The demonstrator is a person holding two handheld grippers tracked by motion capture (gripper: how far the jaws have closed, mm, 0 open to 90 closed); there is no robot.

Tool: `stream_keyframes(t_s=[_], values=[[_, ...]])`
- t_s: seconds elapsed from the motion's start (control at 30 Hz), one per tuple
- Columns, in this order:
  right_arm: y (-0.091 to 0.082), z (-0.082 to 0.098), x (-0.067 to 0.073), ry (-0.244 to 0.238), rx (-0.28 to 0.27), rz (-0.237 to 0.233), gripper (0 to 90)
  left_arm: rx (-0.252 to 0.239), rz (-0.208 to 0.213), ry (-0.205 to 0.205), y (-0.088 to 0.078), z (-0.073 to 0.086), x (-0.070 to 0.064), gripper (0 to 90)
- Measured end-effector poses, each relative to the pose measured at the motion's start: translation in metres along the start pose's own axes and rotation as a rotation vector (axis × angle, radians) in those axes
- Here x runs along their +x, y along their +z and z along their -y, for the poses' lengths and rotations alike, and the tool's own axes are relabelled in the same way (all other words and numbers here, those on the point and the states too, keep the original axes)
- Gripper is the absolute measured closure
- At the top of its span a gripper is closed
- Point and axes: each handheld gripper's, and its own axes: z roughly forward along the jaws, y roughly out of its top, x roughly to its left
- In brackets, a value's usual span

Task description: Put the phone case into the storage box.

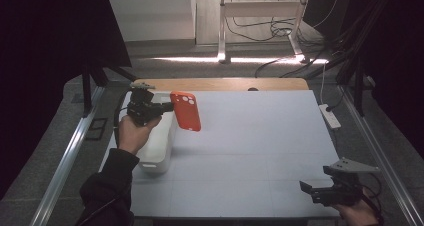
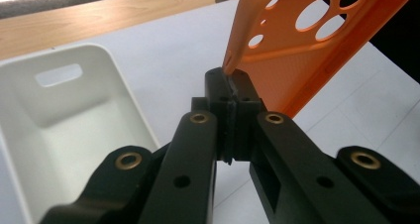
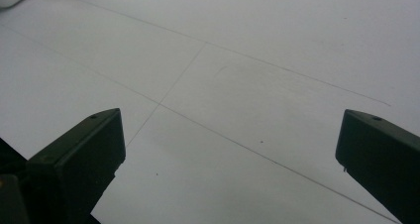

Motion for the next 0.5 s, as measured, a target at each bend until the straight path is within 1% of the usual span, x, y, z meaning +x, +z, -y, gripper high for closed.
stream_keyframes(t_s=[0.23,0.27,0.5], values=[[-0.008,0.007,0.0,0.029,-0.001,0.033,0.0,0.002,-0.035,-0.006,-0.008,-0.006,0.01,89.4],[-0.009,0.007,0.0,0.025,-0.013,0.039,0.0,0.002,-0.038,-0.007,-0.009,-0.006,0.011,89.4],[-0.009,0.008,0.001,0.015,-0.012,0.051,0.0,-0.003,-0.063,-0.018,-0.016,-0.01,0.02,89.4]])
